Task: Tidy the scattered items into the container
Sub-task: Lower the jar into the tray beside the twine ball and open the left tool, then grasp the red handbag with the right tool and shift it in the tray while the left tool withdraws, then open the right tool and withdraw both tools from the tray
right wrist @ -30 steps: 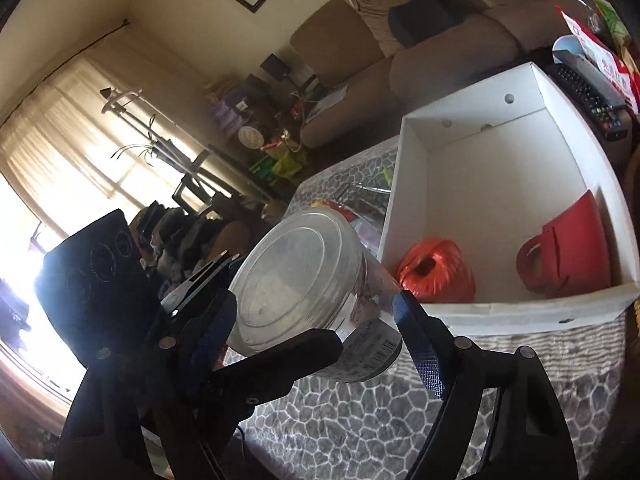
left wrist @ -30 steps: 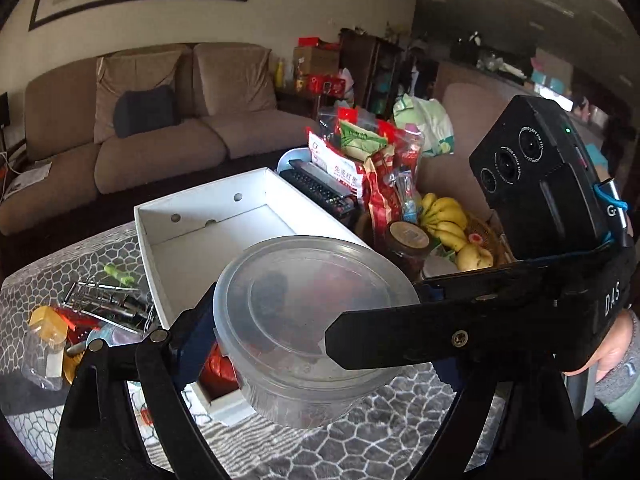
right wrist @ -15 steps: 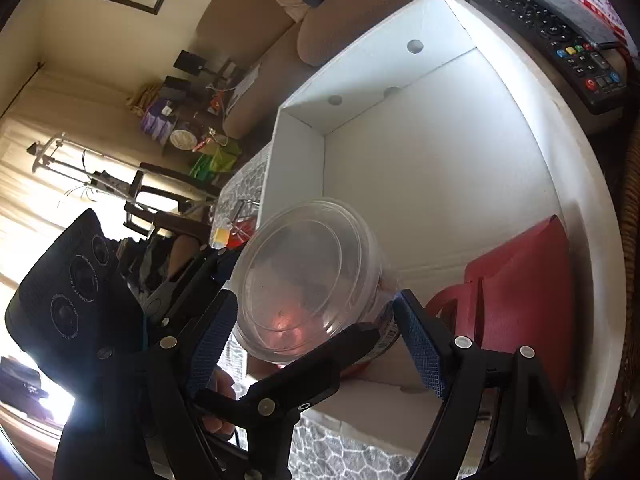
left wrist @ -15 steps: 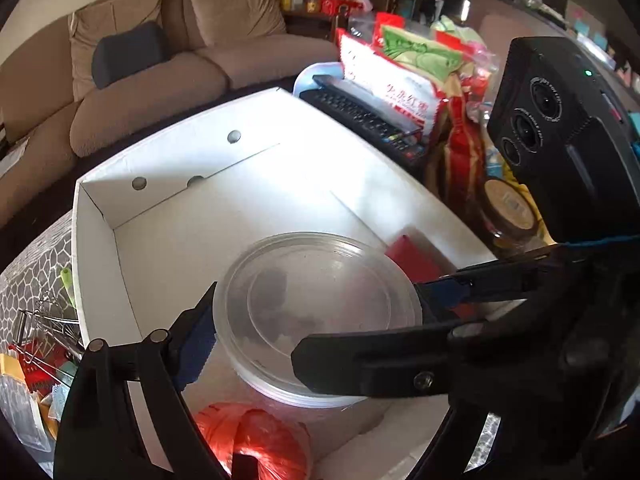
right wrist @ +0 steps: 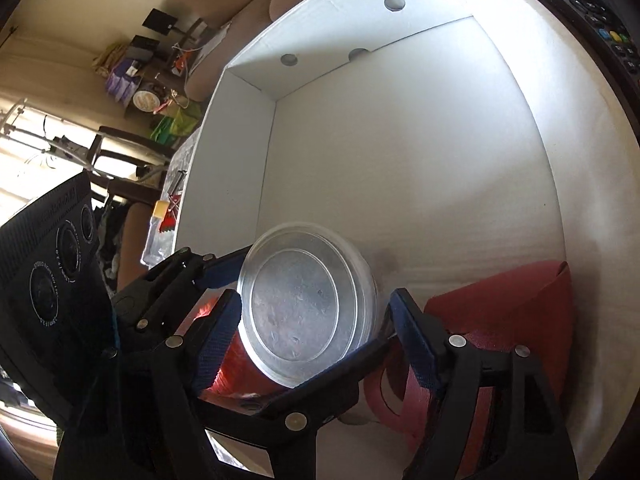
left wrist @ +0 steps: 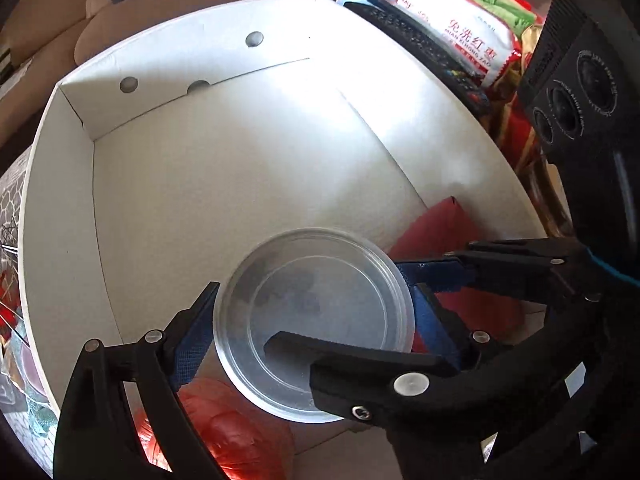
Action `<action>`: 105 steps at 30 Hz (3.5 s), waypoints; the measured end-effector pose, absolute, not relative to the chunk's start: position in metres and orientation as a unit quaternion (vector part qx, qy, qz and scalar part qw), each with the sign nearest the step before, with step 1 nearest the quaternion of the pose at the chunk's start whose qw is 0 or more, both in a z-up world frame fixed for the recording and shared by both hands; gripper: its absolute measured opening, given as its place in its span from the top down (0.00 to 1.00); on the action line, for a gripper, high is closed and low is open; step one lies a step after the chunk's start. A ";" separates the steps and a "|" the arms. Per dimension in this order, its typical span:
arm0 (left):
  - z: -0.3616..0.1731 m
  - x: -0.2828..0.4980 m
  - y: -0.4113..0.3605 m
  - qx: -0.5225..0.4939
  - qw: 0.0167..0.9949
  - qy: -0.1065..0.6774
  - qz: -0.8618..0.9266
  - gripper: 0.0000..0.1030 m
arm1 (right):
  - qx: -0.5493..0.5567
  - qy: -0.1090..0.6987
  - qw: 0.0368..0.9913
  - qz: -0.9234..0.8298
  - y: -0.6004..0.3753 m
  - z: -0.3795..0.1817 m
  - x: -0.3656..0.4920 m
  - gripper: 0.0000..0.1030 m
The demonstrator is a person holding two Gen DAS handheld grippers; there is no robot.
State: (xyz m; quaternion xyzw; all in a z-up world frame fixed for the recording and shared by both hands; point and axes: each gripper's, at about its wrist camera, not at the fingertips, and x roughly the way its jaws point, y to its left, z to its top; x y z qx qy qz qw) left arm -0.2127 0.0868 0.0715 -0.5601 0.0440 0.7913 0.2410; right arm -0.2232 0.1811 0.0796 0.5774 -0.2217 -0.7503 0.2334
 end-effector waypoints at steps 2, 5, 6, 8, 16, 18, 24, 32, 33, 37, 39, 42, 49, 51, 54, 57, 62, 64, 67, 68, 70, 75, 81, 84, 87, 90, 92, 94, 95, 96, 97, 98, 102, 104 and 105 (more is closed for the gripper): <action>0.071 -0.210 0.082 -0.567 0.245 0.040 0.785 0.12 | 0.582 -0.219 0.234 -0.747 0.177 0.079 -0.222 0.21; 0.074 -0.203 0.081 -0.585 0.272 0.051 0.762 0.06 | 0.602 -0.204 0.248 -0.731 0.168 0.077 -0.220 0.20; 0.076 -0.200 0.081 -0.588 0.281 0.055 0.756 0.06 | 0.609 -0.191 0.253 -0.728 0.166 0.077 -0.219 0.19; 0.081 -0.195 0.077 -0.591 0.291 0.045 0.751 0.06 | 0.620 -0.171 0.257 -0.721 0.163 0.078 -0.217 0.20; 0.112 -0.199 0.032 -0.573 0.273 -0.029 0.773 0.04 | 0.579 -0.225 0.245 -0.744 0.204 0.107 -0.205 0.19; 0.114 -0.206 0.025 -0.567 0.260 -0.042 0.780 0.03 | 0.569 -0.199 0.228 -0.765 0.217 0.121 -0.198 0.19; 0.105 -0.221 0.016 -0.555 0.254 -0.095 0.787 0.03 | 0.573 -0.029 0.189 -0.797 0.218 0.147 -0.183 0.39; 0.084 -0.237 0.022 -0.548 0.228 -0.129 0.794 0.03 | 0.595 0.223 0.161 -0.755 0.151 0.094 -0.165 0.66; 0.084 -0.243 0.018 -0.545 0.224 -0.148 0.794 0.03 | 0.589 0.225 0.155 -0.760 0.148 0.092 -0.168 0.66; 0.073 -0.265 0.006 -0.555 0.209 -0.224 0.773 0.03 | 0.575 0.212 0.137 -0.778 0.155 0.088 -0.192 0.66; 0.062 -0.271 0.005 -0.567 0.194 -0.237 0.764 0.03 | 0.587 0.179 0.154 -0.774 0.157 0.082 -0.207 0.65; 0.046 -0.274 0.011 -0.584 0.203 -0.247 0.746 0.03 | 0.597 0.202 0.137 -0.764 0.159 0.071 -0.214 0.65; 0.035 -0.262 0.060 -0.634 0.237 -0.103 0.729 0.01 | 0.576 0.253 0.148 -0.763 0.176 0.076 -0.198 0.65; 0.037 -0.257 0.067 -0.643 0.240 -0.090 0.721 0.04 | 0.576 0.247 0.146 -0.766 0.184 0.074 -0.199 0.65; 0.038 -0.249 0.076 -0.662 0.248 -0.070 0.704 0.07 | 0.569 0.251 0.142 -0.770 0.185 0.072 -0.199 0.66; 0.038 -0.245 0.077 -0.672 0.255 -0.068 0.692 0.07 | 0.564 0.249 0.140 -0.775 0.189 0.074 -0.199 0.66; 0.042 -0.243 0.075 -0.670 0.266 -0.073 0.689 0.07 | 0.528 0.154 0.145 -0.823 0.222 0.107 -0.193 0.62; 0.045 -0.238 0.079 -0.670 0.273 -0.057 0.688 0.07 | 0.516 0.105 0.147 -0.837 0.238 0.122 -0.190 0.62; 0.042 -0.222 0.105 -0.680 0.283 0.042 0.676 0.06 | 0.498 0.062 0.134 -0.855 0.254 0.143 -0.186 0.62; 0.037 -0.213 0.117 -0.682 0.281 0.100 0.668 0.05 | 0.491 0.055 0.130 -0.859 0.251 0.151 -0.180 0.61; 0.034 -0.210 0.124 -0.689 0.273 0.120 0.661 0.02 | 0.484 0.046 0.126 -0.865 0.251 0.162 -0.172 0.59; 0.065 -0.227 0.110 -0.670 0.301 0.022 0.678 0.02 | 0.478 0.037 0.136 -0.867 0.231 0.167 -0.162 0.58; 0.082 -0.243 0.084 -0.642 0.334 -0.131 0.677 0.00 | 0.462 0.034 0.151 -0.873 0.217 0.168 -0.142 0.55; 0.080 -0.241 0.088 -0.657 0.337 -0.115 0.665 0.01 | 0.460 0.022 0.150 -0.875 0.215 0.169 -0.141 0.55; 0.086 -0.233 0.093 -0.654 0.317 -0.095 0.680 0.01 | 0.452 0.033 0.144 -0.879 0.213 0.171 -0.136 0.54; 0.107 -0.221 0.059 -0.618 0.280 -0.089 0.729 0.00 | 0.447 0.029 0.137 -0.883 0.213 0.171 -0.127 0.41; 0.128 -0.209 0.038 -0.588 0.265 -0.096 0.758 0.00 | 0.441 0.028 0.134 -0.887 0.209 0.172 -0.118 0.35; 0.149 -0.195 0.021 -0.557 0.246 -0.094 0.787 0.00 | 0.434 0.040 0.128 -0.891 0.202 0.174 -0.108 0.30; 0.159 -0.186 0.012 -0.543 0.232 -0.084 0.803 0.00 | 0.432 0.050 0.124 -0.892 0.198 0.174 -0.103 0.27; 0.167 -0.176 0.005 -0.529 0.218 -0.072 0.817 0.00 | 0.431 0.061 0.118 -0.893 0.193 0.174 -0.098 0.26; 0.174 -0.165 -0.003 -0.516 0.203 -0.059 0.830 0.00 | 0.430 0.070 0.111 -0.893 0.188 0.174 -0.093 0.26; 0.180 -0.153 -0.011 -0.504 0.189 -0.048 0.841 0.00 | 0.428 0.078 0.106 -0.894 0.183 0.174 -0.087 0.26; 0.191 -0.109 -0.038 -0.476 0.145 -0.014 0.867 0.00 | 0.413 0.087 0.092 -0.902 0.168 0.178 -0.061 0.24; 0.192 -0.087 -0.046 -0.471 0.126 0.005 0.873 0.00 | 0.408 0.076 0.093 -0.905 0.163 0.179 -0.048 0.22; 0.192 -0.077 -0.048 -0.470 0.115 0.013 0.875 0.00 | 0.406 0.069 0.092 -0.907 0.161 0.180 -0.041 0.22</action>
